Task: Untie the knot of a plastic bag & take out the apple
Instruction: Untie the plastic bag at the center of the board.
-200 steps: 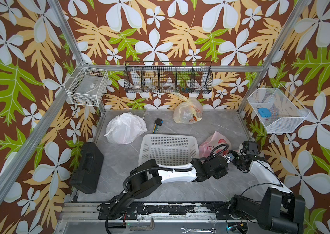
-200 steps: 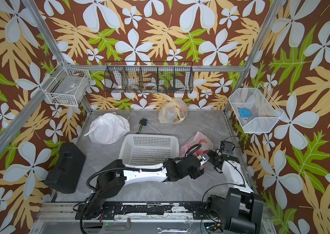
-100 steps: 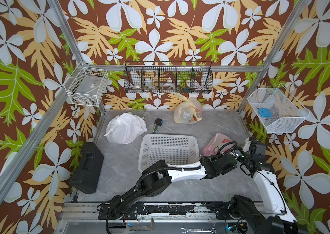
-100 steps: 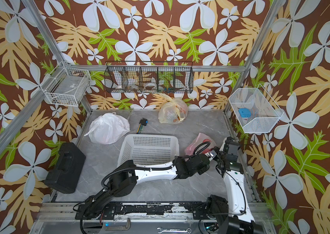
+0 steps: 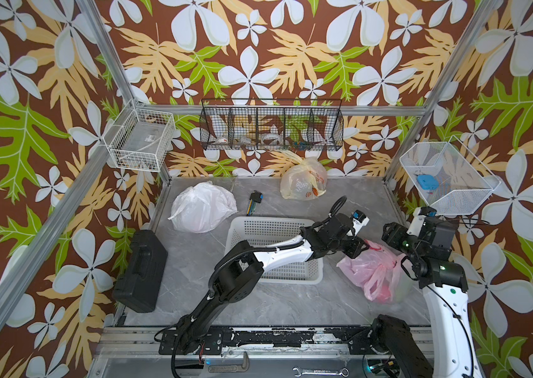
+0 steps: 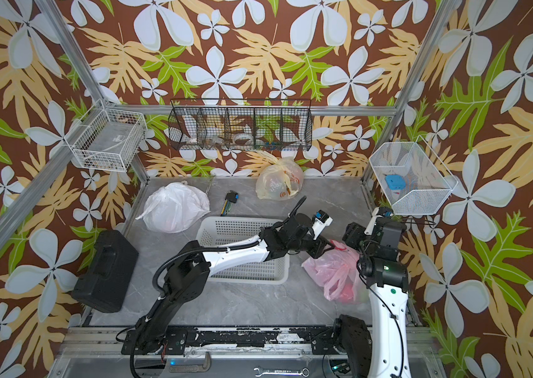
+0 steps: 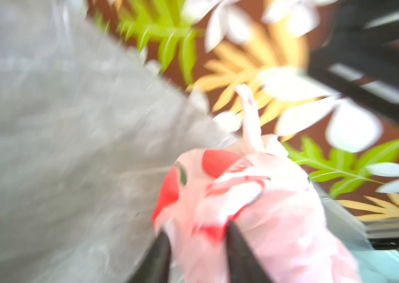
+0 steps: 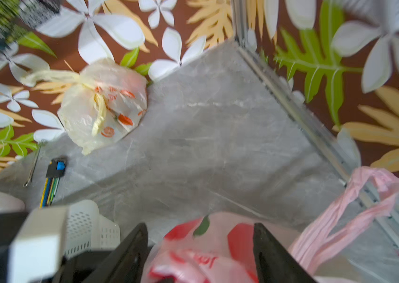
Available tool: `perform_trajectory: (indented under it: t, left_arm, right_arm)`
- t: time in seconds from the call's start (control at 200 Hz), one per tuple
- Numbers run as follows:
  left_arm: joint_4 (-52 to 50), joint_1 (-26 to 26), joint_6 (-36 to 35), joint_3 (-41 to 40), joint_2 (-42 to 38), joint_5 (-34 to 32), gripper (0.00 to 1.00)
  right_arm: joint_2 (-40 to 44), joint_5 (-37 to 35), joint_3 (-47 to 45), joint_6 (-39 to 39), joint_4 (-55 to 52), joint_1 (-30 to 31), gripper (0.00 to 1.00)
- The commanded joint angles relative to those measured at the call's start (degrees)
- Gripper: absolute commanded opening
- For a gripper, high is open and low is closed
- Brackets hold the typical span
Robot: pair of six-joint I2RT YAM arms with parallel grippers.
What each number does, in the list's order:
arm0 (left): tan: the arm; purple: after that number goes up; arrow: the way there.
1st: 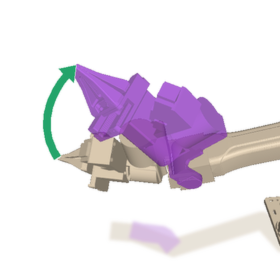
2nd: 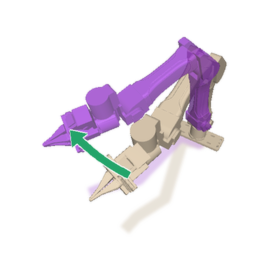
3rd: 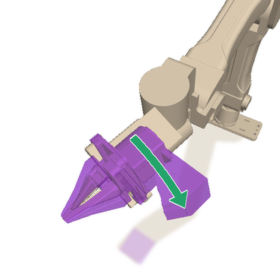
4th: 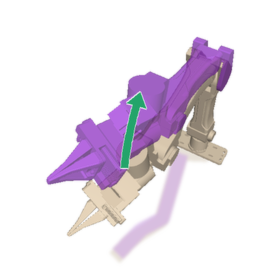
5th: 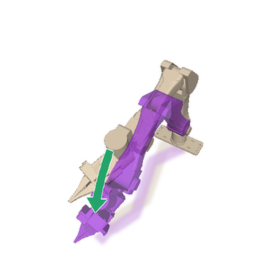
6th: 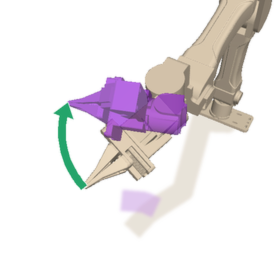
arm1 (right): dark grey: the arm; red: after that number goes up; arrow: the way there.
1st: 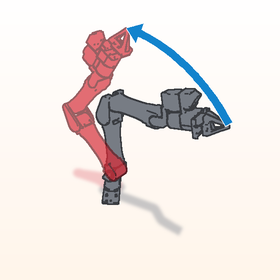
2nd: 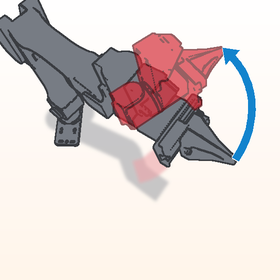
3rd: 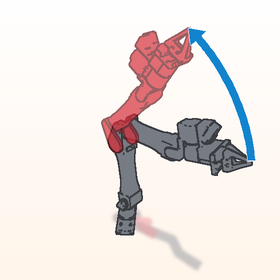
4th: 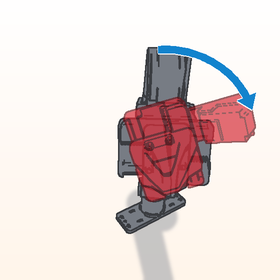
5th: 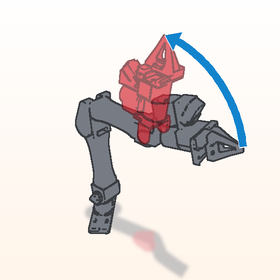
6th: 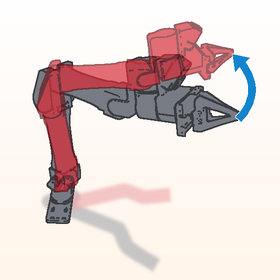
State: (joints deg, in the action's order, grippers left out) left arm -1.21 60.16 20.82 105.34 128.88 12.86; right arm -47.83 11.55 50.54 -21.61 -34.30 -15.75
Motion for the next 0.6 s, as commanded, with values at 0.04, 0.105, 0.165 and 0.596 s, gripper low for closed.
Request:
perform_trajectory:
  t: [0.04, 0.105, 0.165, 0.596]
  left_arm:
    - [-1.6, -0.5, -2.2, -3.6, -4.8, -4.6, 0.51]
    - [0.7, -0.6, -5.0, -7.2, -8.3, -5.8, 0.52]
    - [0.8, -0.6, -8.4, -8.9, -10.5, -5.5, 0.52]
    - [-7.9, 2.1, -19.5, 3.8, 0.7, 0.0, 0.64]
  right_arm:
    - [-0.4, 4.9, -3.7, 0.7, -2.2, 0.0, 0.7]
    - [-0.1, 3.3, -4.1, 1.8, -3.8, 0.0, 0.7]
    - [0.0, 0.5, -2.7, 3.0, -6.9, 0.0, 0.71]
    - [-2.1, -10.5, -6.2, 2.2, -7.3, 0.0, 0.62]
